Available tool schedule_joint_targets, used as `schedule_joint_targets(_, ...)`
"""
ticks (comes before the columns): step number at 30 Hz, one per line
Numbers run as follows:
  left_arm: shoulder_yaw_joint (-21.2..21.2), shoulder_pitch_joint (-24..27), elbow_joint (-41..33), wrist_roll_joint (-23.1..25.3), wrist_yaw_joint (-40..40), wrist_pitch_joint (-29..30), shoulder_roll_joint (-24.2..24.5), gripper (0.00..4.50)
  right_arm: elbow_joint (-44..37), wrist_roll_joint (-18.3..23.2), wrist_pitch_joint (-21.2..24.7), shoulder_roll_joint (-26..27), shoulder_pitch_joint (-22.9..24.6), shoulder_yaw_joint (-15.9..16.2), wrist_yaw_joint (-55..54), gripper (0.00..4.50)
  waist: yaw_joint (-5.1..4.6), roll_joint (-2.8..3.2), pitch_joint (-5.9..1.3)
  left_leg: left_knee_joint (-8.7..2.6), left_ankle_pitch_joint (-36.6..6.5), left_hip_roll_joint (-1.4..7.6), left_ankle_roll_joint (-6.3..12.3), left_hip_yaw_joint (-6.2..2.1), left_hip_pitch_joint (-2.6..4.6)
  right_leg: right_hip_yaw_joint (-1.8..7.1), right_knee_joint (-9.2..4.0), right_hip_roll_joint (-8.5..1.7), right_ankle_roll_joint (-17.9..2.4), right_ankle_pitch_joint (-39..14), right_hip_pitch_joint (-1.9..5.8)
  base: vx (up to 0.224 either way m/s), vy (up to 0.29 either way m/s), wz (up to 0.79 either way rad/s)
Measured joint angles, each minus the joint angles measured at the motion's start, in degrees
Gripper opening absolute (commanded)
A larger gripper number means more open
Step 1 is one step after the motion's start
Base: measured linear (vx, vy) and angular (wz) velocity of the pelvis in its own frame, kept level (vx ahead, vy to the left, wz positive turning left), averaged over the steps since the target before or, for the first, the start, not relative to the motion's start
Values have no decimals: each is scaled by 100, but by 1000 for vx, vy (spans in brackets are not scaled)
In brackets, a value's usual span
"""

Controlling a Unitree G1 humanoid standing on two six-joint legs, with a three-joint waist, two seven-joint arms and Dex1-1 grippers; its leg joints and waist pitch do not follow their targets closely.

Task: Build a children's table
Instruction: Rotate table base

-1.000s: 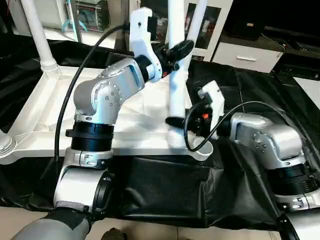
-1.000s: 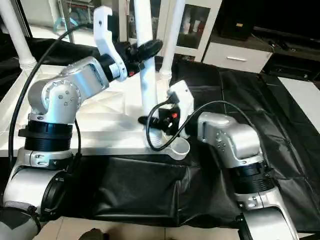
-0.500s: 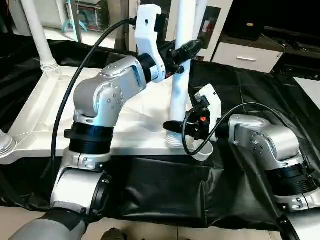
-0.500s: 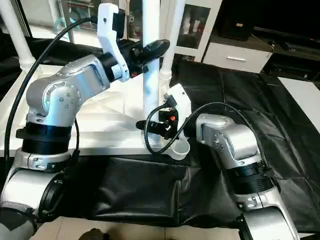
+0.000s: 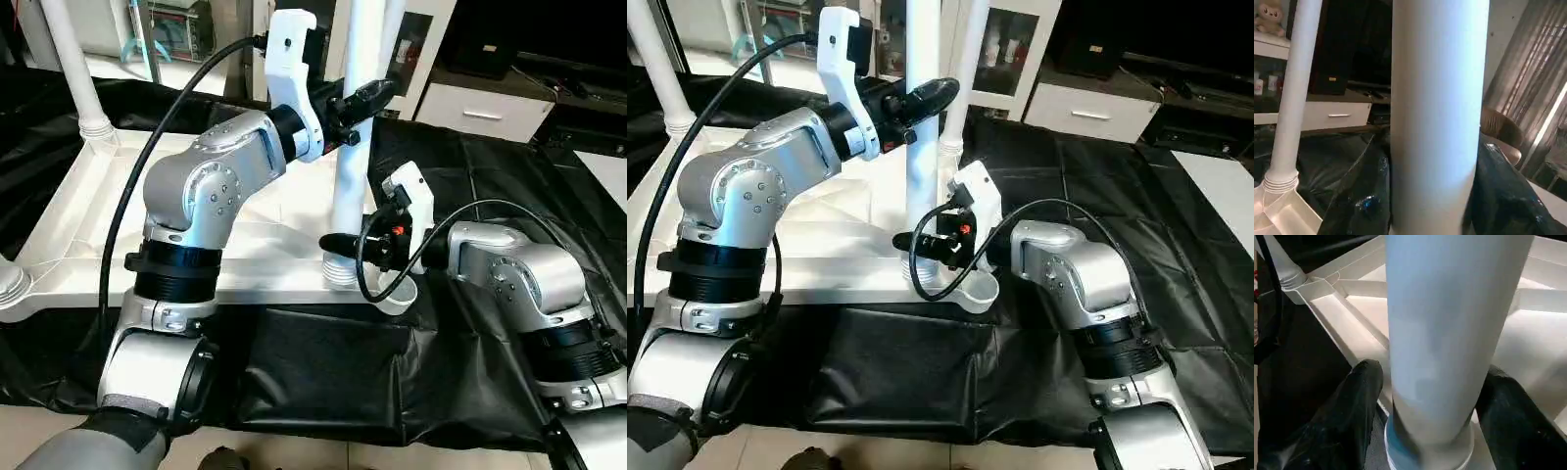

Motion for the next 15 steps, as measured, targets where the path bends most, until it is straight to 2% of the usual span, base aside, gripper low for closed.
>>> schedule_joint_targets(3, -2, 6, -7, 0, -39, 0, 1, 171, 9, 0, -11, 3, -1, -1, -3, 298, -1, 0, 0, 0, 0, 0, 0, 0, 0, 0, 0, 0, 0, 0, 0, 0, 0, 0)
schedule_joint_targets(5, -3, 25, -35, 0, -44, 0, 1, 171, 10, 0, -16, 7, -3, -9, -4, 262, 0, 0, 0, 0, 0, 0, 0, 0, 0, 0, 0, 0, 0, 0, 0, 0, 0, 0)
schedule_joint_targets(7, -3, 34, -35, 0, -51, 0, 8, 171, 24, 0, -22, 11, -24, -20, -4, 262, -1, 0, 0, 0, 0, 0, 0, 0, 0, 0, 0, 0, 0, 0, 0, 0, 0, 0)
schedule_joint_targets(9, -5, 45, -36, 0, -62, 0, 9, 171, 64, 0, -59, 14, -68, -48, -3, 227, 0, 0, 0, 0, 0, 0, 0, 0, 0, 0, 0, 0, 0, 0, 0, 0, 0, 0)
schedule_joint_targets(13, -7, 51, -36, 5, -74, 0, 13, 171, 87, 0, -75, 27, -71, -54, 2, 211, 0, 0, 0, 0, 0, 0, 0, 0, 0, 0, 0, 0, 0, 0, 0, 0, 0, 0)
schedule_joint_targets(15, -7, 51, -36, 10, -88, -1, 15, 171, 95, -17, -115, 27, -70, -48, 4, 188, 0, 0, 0, 0, 0, 0, 0, 0, 0, 0, 0, 0, 0, 0, 0, 0, 0, 0)
